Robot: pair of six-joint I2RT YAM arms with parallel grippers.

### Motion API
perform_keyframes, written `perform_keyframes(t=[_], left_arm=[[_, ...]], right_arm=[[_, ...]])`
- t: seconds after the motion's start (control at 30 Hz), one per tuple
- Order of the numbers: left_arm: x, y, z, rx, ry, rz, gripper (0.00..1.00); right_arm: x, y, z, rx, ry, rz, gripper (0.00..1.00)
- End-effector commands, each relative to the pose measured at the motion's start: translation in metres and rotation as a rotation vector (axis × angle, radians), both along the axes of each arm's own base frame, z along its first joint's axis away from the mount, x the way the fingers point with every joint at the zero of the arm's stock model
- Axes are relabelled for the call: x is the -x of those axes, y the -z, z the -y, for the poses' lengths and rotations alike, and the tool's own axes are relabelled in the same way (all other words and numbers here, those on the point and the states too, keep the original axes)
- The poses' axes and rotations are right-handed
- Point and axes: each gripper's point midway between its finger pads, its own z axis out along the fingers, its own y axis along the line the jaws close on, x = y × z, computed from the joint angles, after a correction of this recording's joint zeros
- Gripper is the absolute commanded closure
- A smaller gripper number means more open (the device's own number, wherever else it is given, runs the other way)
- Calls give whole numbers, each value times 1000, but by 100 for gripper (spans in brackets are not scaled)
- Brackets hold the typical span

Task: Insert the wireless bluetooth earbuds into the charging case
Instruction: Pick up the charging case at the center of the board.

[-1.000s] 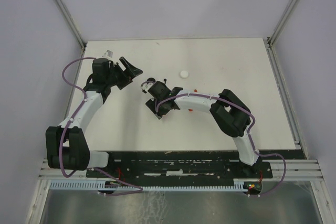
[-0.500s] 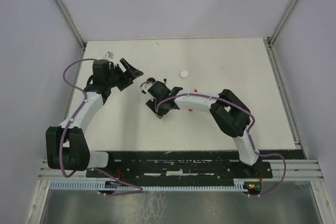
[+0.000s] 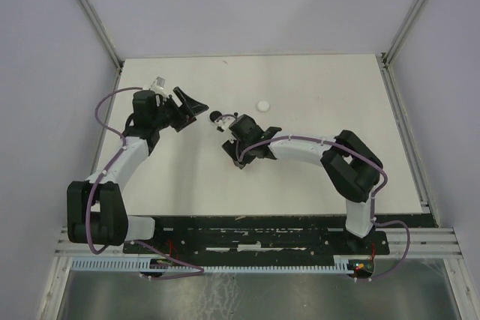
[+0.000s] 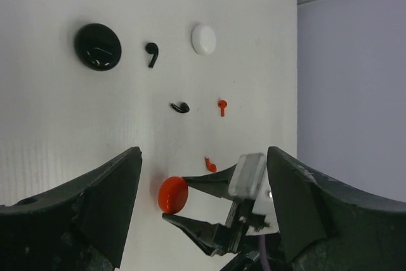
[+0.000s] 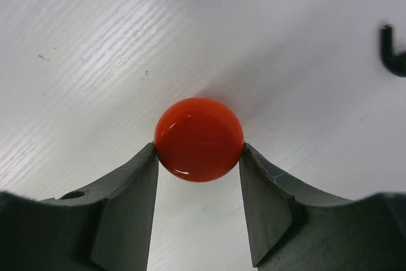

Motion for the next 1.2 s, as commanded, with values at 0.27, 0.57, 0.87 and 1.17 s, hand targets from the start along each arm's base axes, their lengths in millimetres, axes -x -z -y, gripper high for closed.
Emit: perform_keyframes(t=[0.27,0.57,0.87,1.17], left_arm=[[19,-21,44,285,196,97,16],[44,5,90,339,336,23,18],[60,34,107,342,390,-49,22],[67,46,117,332,413,-78,26]], right_arm=[[-40,-94,19,-330,4,196,58],[-32,-116,22,-371,-78,182,59],[-30,-123,21,-371,-88,173,59],[-31,-126,18,-380,-97,166,59]])
